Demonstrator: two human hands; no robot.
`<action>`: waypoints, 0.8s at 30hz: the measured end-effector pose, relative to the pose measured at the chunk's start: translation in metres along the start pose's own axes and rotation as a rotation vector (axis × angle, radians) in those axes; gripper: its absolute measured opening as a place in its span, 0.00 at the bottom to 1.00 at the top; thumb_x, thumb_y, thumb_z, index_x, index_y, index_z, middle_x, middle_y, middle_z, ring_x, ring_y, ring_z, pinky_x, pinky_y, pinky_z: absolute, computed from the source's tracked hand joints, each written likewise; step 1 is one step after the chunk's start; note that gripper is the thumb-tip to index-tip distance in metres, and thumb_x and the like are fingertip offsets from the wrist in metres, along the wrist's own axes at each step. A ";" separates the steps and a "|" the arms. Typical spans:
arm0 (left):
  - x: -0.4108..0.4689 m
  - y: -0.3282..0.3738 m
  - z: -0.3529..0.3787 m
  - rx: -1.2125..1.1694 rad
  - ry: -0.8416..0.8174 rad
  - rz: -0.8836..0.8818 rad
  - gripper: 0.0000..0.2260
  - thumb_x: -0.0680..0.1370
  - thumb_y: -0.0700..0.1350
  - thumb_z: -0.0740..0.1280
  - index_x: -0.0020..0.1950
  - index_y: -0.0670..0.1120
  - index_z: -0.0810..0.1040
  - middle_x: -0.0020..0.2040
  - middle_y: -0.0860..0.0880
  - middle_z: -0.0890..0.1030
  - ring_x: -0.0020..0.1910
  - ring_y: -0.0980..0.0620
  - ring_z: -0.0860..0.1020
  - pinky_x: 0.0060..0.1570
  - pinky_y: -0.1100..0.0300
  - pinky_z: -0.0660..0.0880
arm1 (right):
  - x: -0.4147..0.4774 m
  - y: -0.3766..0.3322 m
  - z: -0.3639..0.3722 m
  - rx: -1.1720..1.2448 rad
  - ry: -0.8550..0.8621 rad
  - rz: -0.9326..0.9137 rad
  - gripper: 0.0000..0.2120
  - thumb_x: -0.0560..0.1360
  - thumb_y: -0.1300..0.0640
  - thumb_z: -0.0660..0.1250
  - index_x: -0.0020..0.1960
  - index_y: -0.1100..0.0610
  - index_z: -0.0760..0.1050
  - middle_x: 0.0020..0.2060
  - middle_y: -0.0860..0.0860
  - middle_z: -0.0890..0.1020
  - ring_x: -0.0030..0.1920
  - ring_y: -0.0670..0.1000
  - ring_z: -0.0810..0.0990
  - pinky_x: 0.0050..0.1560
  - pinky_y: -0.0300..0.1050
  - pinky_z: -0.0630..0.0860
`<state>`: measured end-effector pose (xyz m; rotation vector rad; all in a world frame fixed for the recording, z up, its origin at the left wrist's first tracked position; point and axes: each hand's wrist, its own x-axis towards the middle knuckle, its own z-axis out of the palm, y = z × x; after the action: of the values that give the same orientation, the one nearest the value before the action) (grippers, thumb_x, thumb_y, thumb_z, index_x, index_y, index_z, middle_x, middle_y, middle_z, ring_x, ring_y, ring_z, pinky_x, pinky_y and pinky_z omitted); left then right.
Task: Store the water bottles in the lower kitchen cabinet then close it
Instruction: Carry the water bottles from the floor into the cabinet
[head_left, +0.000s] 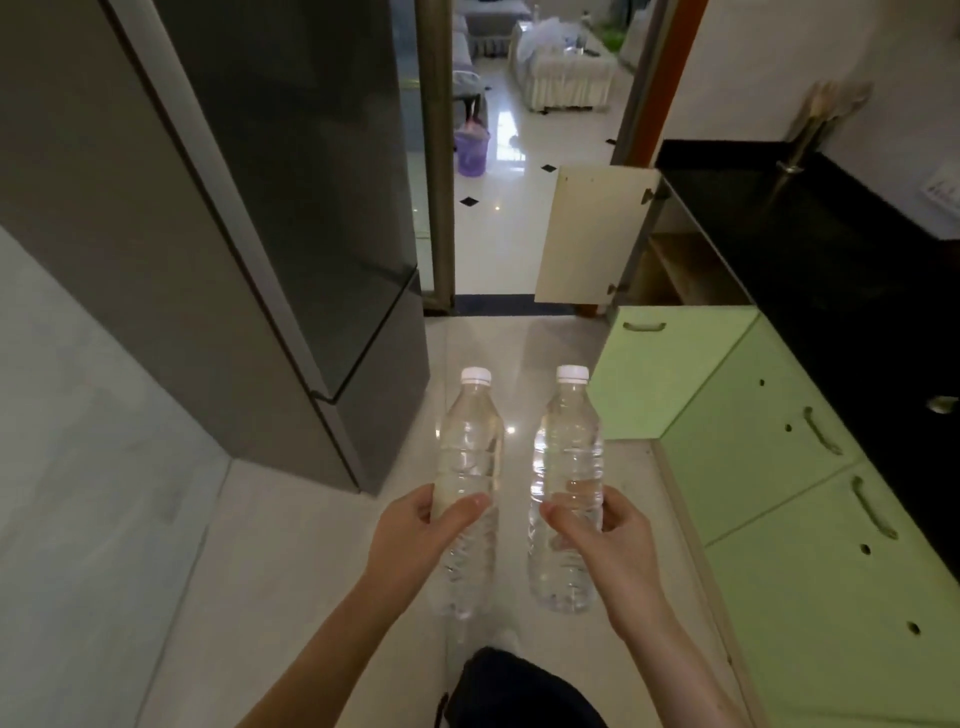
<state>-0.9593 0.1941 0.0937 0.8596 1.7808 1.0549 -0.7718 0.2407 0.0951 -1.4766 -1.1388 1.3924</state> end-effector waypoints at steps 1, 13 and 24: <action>0.022 0.014 0.004 0.010 0.013 0.007 0.03 0.73 0.52 0.73 0.42 0.55 0.82 0.34 0.55 0.84 0.33 0.59 0.82 0.35 0.68 0.75 | 0.026 -0.011 0.001 -0.001 -0.002 -0.004 0.10 0.67 0.64 0.78 0.47 0.58 0.83 0.38 0.51 0.87 0.38 0.53 0.85 0.44 0.50 0.81; 0.257 0.083 0.029 -0.006 0.017 -0.059 0.05 0.75 0.51 0.72 0.40 0.54 0.79 0.31 0.59 0.82 0.30 0.67 0.80 0.28 0.75 0.71 | 0.268 -0.051 0.045 -0.040 0.000 0.063 0.11 0.66 0.61 0.79 0.47 0.58 0.83 0.39 0.53 0.87 0.40 0.55 0.86 0.43 0.52 0.83; 0.534 0.205 0.028 -0.002 -0.284 0.046 0.13 0.70 0.56 0.71 0.50 0.51 0.81 0.43 0.51 0.85 0.40 0.55 0.84 0.39 0.63 0.78 | 0.476 -0.140 0.117 0.002 0.205 0.023 0.13 0.66 0.60 0.79 0.48 0.56 0.81 0.40 0.53 0.86 0.39 0.51 0.86 0.39 0.43 0.81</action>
<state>-1.1123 0.7462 0.0963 0.9999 1.5277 0.9129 -0.9043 0.7328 0.0834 -1.5953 -0.9943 1.2254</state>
